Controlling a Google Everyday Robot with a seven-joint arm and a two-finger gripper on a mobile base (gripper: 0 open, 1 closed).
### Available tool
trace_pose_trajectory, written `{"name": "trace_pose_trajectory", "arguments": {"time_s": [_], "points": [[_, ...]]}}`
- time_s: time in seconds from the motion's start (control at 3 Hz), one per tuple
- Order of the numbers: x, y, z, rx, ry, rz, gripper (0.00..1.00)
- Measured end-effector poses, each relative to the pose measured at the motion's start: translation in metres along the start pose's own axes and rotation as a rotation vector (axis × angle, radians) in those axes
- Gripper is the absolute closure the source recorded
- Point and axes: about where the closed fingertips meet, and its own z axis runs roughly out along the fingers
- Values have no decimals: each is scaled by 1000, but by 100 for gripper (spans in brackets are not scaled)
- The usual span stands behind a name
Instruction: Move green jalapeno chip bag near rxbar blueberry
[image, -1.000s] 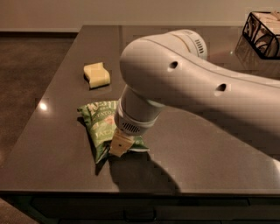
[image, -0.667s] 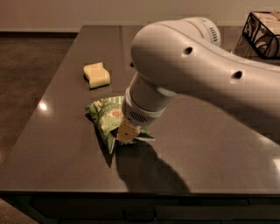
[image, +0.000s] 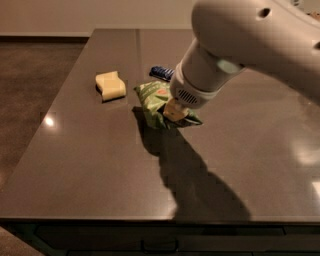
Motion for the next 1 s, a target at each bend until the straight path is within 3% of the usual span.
{"name": "trace_pose_trajectory", "arguments": {"time_s": [0.33, 0.67, 1.0], "points": [[10, -53, -14, 73, 5, 50, 100], [14, -92, -12, 118, -12, 51, 100], [12, -123, 5, 146, -10, 35, 83]]}}
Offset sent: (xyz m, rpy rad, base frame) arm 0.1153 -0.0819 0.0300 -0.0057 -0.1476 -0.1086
